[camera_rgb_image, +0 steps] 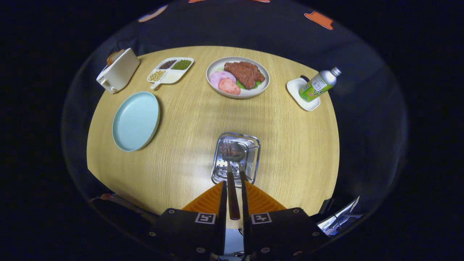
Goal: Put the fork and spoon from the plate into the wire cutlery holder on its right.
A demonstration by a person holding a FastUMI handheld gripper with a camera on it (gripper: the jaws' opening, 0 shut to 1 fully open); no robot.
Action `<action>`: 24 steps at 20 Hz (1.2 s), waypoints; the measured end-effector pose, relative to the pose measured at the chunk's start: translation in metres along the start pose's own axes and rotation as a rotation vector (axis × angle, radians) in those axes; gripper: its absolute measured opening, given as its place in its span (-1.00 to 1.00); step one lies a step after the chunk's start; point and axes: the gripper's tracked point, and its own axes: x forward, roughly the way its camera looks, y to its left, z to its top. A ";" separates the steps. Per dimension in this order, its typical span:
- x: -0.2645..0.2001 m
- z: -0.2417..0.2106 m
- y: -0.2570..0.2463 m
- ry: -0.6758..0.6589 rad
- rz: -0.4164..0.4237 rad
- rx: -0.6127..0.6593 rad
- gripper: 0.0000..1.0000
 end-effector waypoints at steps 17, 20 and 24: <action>-0.225 0.165 0.004 -1.121 0.028 0.180 0.62; -0.247 0.167 0.008 -1.245 0.078 0.224 0.70; -0.260 0.164 0.002 -1.345 0.047 0.227 0.88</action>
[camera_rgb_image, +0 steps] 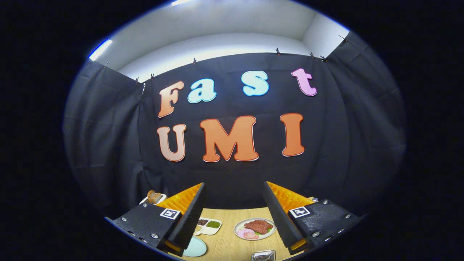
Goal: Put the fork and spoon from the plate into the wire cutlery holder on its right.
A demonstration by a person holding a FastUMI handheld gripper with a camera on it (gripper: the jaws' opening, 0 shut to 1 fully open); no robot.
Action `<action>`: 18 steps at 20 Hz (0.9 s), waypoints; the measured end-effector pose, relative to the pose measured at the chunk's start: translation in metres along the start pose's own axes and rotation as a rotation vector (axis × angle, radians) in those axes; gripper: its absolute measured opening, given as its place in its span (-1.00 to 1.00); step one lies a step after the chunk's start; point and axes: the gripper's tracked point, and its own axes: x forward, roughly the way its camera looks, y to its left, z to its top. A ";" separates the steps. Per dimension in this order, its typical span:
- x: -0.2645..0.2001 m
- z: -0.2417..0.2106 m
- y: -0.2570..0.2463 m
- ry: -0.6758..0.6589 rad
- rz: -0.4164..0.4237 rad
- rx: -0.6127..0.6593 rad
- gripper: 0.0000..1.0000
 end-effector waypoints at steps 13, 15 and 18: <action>-0.010 0.031 -0.008 -0.172 -0.073 -0.062 0.91; -0.013 0.029 -0.007 -0.162 -0.070 -0.059 0.93; -0.014 0.026 -0.008 -0.154 -0.067 -0.047 0.93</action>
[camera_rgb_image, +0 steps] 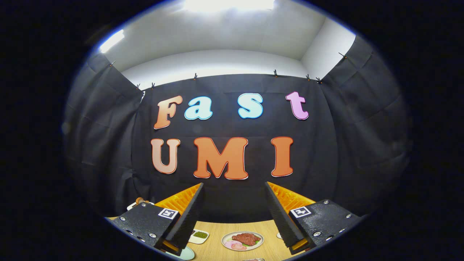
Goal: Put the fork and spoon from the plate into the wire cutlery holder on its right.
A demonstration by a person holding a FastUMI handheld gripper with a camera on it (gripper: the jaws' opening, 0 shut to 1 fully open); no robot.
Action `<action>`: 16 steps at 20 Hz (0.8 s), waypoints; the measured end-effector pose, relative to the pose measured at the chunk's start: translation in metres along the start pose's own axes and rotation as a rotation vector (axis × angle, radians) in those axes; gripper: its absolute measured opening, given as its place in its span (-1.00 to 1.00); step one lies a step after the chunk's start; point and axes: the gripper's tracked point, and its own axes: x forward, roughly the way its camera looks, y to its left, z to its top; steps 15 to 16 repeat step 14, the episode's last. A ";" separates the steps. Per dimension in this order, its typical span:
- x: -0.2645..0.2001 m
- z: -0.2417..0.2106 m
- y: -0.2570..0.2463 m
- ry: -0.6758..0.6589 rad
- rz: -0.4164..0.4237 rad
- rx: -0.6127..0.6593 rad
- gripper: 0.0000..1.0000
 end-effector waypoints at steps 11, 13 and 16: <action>-0.002 -0.003 0.000 0.014 0.024 0.007 0.93; 0.000 -0.003 0.004 0.013 0.030 0.006 0.93; 0.001 -0.002 0.006 0.013 0.032 0.005 0.93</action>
